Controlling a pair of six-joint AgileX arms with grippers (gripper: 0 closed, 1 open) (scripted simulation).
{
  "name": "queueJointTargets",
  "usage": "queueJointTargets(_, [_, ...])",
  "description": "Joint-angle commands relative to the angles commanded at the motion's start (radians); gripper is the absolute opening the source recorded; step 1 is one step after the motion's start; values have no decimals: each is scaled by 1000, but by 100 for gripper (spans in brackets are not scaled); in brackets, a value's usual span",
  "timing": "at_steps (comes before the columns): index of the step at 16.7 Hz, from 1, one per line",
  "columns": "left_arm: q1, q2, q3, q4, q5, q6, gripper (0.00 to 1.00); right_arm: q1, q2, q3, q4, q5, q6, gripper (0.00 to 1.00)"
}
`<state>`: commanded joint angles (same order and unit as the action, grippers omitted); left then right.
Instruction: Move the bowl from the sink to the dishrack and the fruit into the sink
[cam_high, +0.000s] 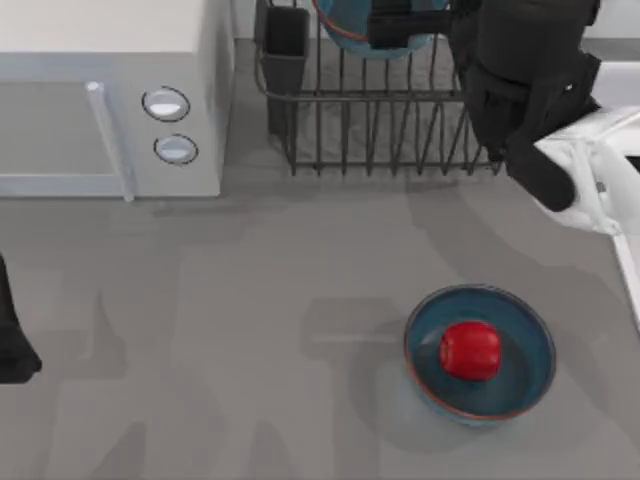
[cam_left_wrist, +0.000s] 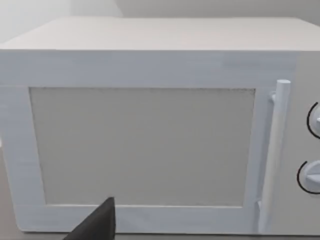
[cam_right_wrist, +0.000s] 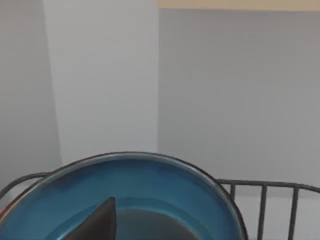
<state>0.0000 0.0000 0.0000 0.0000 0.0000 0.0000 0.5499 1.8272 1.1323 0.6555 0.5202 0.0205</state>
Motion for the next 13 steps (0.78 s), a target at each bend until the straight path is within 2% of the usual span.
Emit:
queueJointTargets(4, [0,0,0,0,0,0,100,-110,-344,-282,-101,-172,9,100])
queueJointTargets(8, [0,0,0,0,0,0,100,-241,-800,-601,-258,-335,20,100])
queueJointTargets(13, [0,0,0,0,0,0,100,-400,-1371,-935,-470,-466,20,100])
